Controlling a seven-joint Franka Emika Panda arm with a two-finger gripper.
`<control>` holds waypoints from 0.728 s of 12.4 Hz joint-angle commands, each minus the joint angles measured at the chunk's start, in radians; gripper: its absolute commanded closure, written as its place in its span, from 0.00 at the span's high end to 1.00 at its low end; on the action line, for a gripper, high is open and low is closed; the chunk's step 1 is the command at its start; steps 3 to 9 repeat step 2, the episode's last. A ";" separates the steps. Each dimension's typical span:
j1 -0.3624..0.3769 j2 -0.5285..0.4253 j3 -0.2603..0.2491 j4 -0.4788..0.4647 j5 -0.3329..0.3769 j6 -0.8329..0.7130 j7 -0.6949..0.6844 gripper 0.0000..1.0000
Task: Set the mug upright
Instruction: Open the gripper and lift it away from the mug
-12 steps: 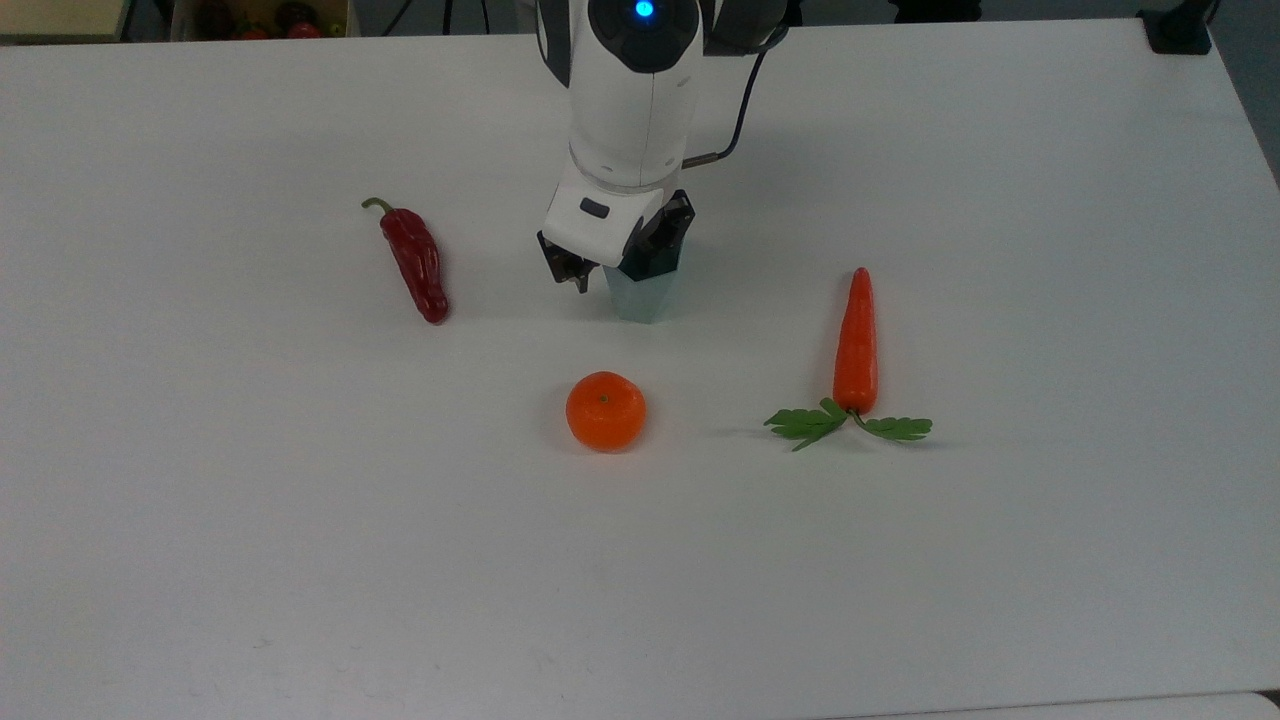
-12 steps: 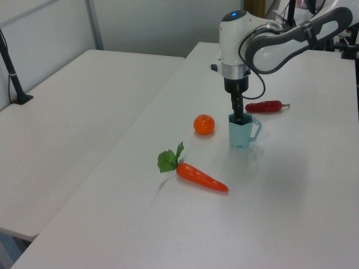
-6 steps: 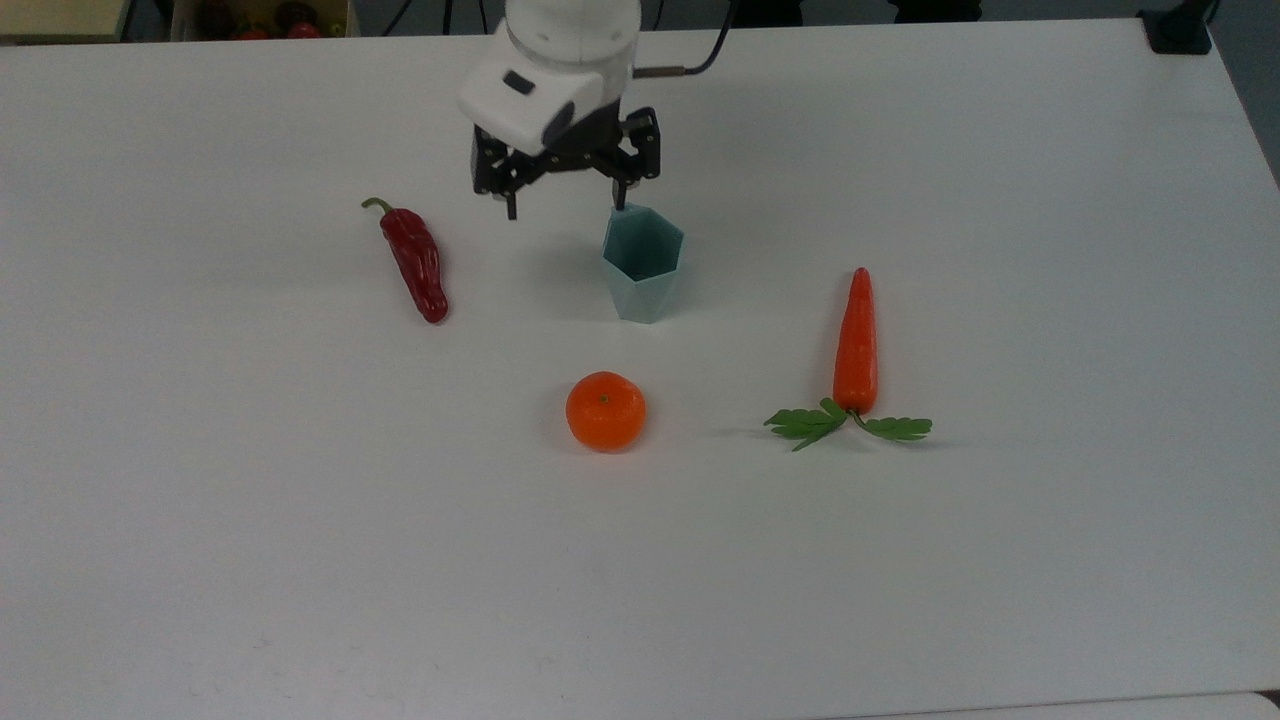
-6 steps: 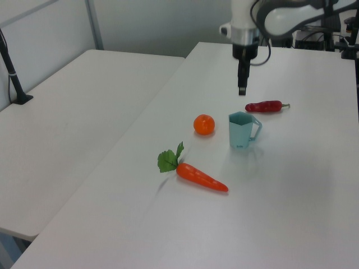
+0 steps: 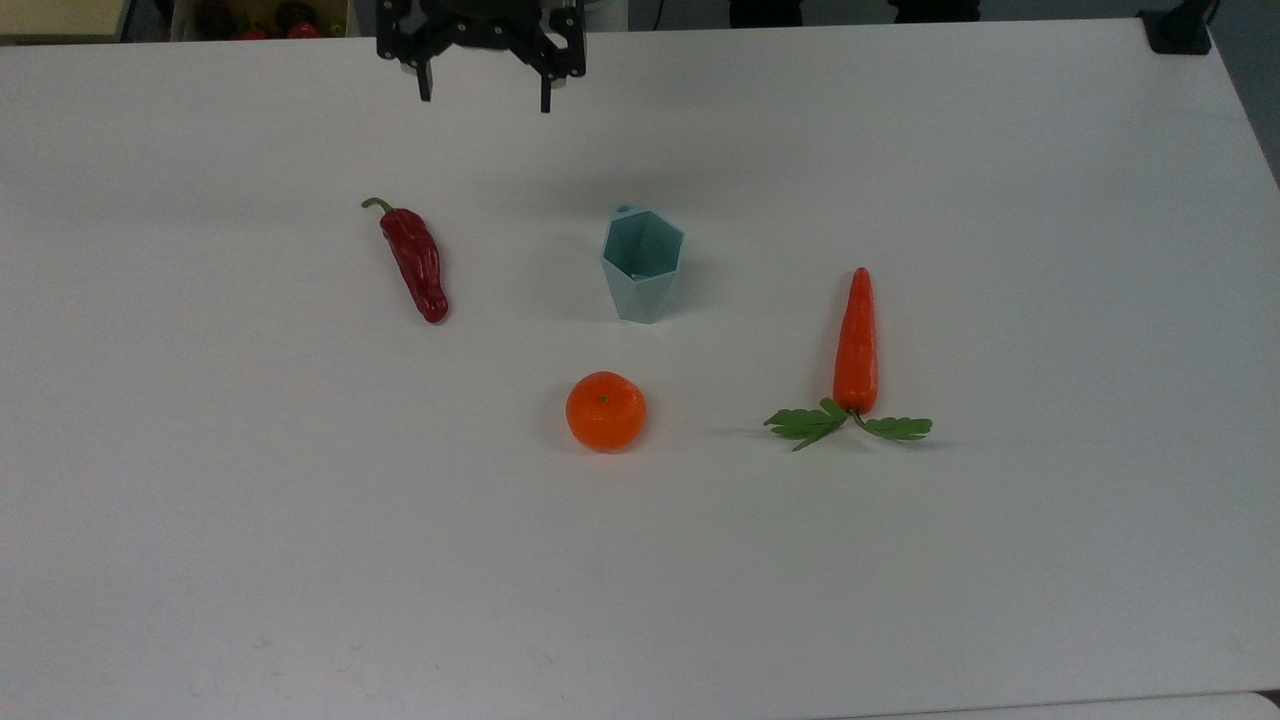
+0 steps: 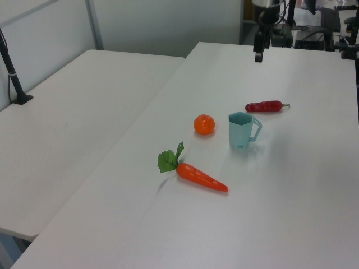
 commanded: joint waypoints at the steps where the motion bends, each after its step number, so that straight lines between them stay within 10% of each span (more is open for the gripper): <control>1: 0.002 -0.024 -0.001 -0.005 0.020 -0.035 0.061 1.00; 9: 0.002 -0.024 -0.001 -0.005 0.019 -0.036 0.062 1.00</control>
